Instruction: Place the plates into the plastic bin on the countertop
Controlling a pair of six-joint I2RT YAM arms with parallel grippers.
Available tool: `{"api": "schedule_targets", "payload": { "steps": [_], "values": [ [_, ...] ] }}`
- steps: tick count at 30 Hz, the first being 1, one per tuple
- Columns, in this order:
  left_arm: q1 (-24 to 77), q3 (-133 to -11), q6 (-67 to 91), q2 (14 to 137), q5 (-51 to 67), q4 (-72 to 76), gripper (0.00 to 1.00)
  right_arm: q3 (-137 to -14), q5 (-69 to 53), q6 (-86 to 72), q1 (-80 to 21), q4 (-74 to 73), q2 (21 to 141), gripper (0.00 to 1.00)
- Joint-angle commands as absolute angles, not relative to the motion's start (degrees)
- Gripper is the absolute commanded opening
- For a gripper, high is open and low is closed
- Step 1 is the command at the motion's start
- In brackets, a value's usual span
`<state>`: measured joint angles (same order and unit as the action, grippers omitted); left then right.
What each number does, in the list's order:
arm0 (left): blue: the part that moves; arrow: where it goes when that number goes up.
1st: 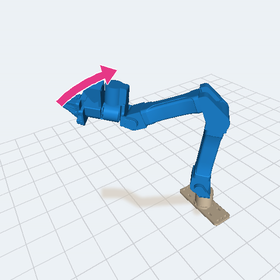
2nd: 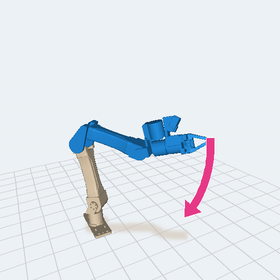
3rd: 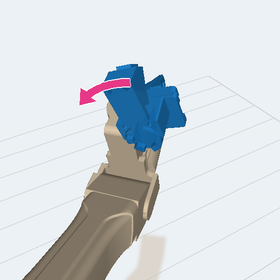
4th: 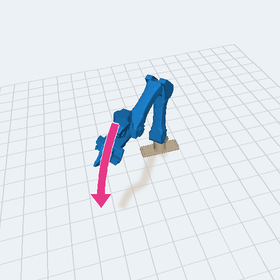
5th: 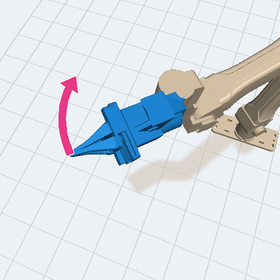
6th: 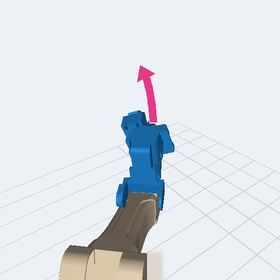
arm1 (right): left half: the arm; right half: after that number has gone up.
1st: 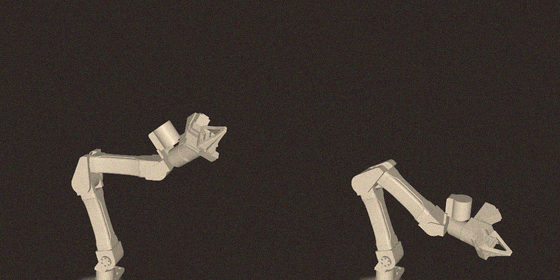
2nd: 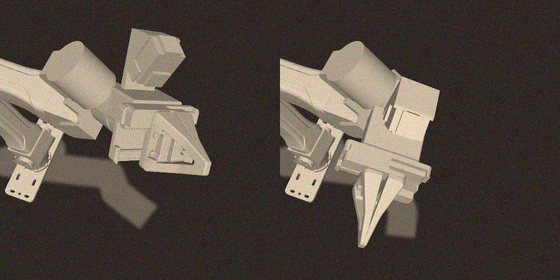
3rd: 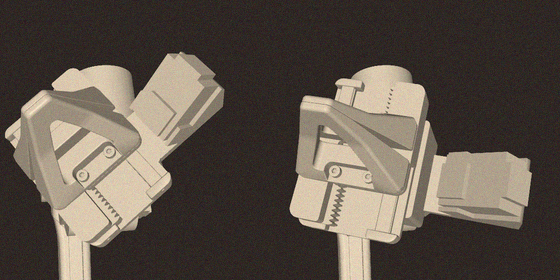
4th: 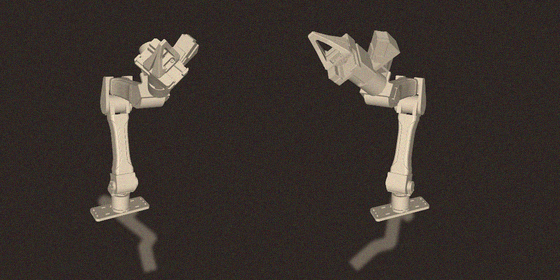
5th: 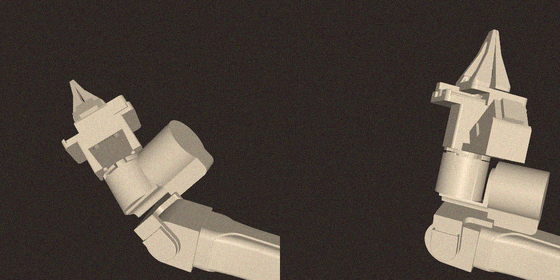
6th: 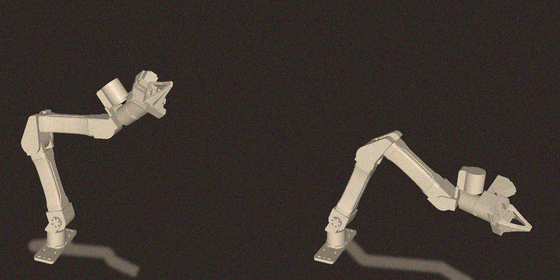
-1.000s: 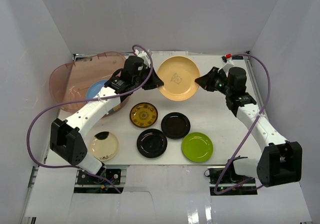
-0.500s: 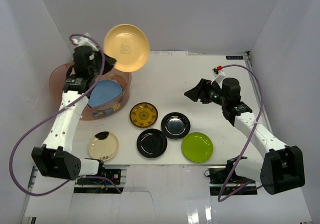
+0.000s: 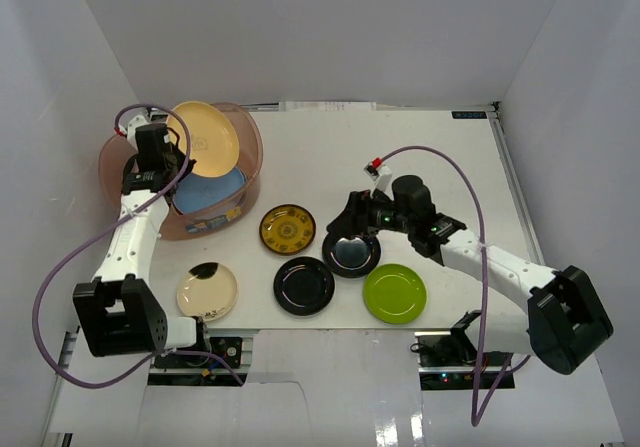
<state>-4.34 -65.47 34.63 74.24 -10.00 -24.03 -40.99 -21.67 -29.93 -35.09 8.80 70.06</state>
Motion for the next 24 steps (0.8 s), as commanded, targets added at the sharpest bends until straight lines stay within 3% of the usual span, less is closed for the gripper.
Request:
{"api": "schedule_targets", "payload": {
  "steps": [1, 8, 10, 12, 14, 17, 20, 24],
  "values": [
    [-5.27, -64.95, 35.33, 75.40, -11.35, -22.50, 0.15, -43.24, -18.29, -29.35, -41.55, 12.21, 73.11, 0.78],
    [-6.24, -64.08, 35.95, 81.56, -10.20, -21.80, 0.23, -46.39, -14.33, -31.03, -51.41, 14.41, 79.36, 0.77],
    [-6.41, -63.11, 35.69, 82.70, -10.02, -21.80, 0.30, -47.72, -13.45, -31.03, -53.69, 14.41, 81.81, 0.77],
    [-6.50, -62.14, 35.51, 82.97, -10.28, -21.53, 0.38, -49.56, -12.66, -31.29, -55.19, 14.94, 83.49, 0.77],
    [-6.59, -60.83, 35.33, 82.62, -9.58, -21.01, 0.58, -50.71, -11.08, -31.81, -57.47, 15.38, 86.30, 0.77],
    [-6.68, -59.25, 35.16, 81.48, -9.14, -20.22, 0.79, -53.08, -8.53, -33.31, -60.37, 16.34, 89.90, 0.76],
    [-6.68, -58.45, 34.98, 79.81, -7.65, -19.69, 0.92, -54.93, -5.81, -35.06, -62.75, 17.66, 93.24, 0.75],
    [-6.68, -58.27, 34.72, 76.47, -3.53, -19.07, 0.98, -57.65, -3.17, -37.79, -65.12, 18.81, 97.55, 0.72]
  ]
}}
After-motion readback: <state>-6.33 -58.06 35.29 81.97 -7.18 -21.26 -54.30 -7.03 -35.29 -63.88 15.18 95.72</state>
